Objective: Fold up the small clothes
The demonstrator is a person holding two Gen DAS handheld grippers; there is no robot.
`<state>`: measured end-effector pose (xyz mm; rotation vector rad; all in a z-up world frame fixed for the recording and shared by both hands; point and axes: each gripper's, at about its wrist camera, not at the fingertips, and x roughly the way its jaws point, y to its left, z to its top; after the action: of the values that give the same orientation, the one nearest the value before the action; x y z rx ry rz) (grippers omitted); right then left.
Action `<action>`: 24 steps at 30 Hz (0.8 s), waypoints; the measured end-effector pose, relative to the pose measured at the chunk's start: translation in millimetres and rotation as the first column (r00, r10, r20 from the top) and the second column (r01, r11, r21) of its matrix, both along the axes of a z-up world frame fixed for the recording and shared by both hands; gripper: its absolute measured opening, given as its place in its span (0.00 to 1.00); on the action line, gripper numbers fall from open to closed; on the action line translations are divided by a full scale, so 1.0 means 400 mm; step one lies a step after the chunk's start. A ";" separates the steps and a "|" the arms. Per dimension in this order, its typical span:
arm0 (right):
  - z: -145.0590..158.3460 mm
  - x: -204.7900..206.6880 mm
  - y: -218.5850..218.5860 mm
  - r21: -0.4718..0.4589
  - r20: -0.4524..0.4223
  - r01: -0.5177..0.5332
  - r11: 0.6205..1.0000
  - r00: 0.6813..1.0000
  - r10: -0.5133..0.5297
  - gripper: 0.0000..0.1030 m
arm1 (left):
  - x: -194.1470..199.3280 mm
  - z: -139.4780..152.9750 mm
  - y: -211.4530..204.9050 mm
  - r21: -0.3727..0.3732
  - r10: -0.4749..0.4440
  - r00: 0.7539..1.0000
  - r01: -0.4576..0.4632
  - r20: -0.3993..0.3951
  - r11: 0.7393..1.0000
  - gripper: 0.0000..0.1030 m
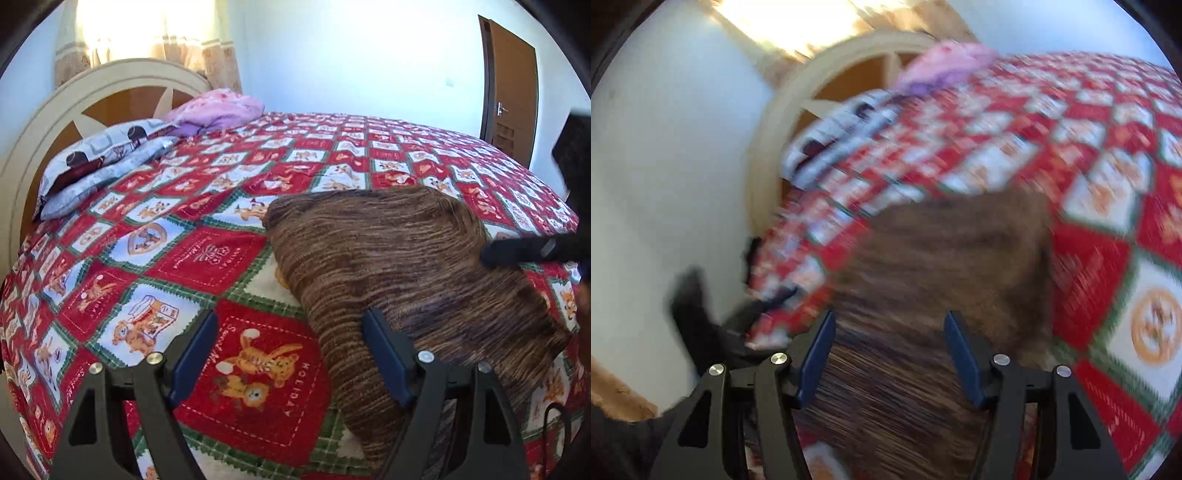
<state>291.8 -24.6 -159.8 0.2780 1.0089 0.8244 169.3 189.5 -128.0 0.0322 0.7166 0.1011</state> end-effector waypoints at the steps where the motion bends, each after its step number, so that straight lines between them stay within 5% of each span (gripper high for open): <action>1: -0.018 0.006 -0.020 0.041 -0.023 0.012 0.999 1.000 -0.011 0.58 | -0.001 -0.001 0.000 -0.003 -0.002 1.000 0.002 -0.002 1.000 0.81; 4: -0.026 0.008 -0.057 0.116 -0.053 0.045 0.992 0.998 -0.039 0.58 | 0.001 -0.002 -0.005 -0.006 0.014 1.000 -0.014 0.001 1.000 0.87; 13: -0.001 -0.063 -0.048 -0.024 0.118 0.072 0.997 0.991 -0.068 0.58 | -0.029 0.007 0.010 -0.074 0.055 0.998 -0.057 -0.021 0.996 0.92; 19: 0.066 -0.125 -0.116 -0.079 0.162 0.225 0.971 0.964 -0.210 0.60 | -0.090 0.065 -0.012 -0.043 0.038 0.999 -0.038 -0.002 0.998 0.92; 24: 0.173 -0.229 -0.123 -0.136 0.316 0.286 0.949 0.920 -0.232 0.60 | -0.161 0.154 -0.037 -0.051 0.027 0.997 -0.024 0.067 0.998 0.92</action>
<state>200.2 -73.7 -90.5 0.1237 0.7376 0.5088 104.9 174.8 -66.5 -0.0280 0.6515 0.1080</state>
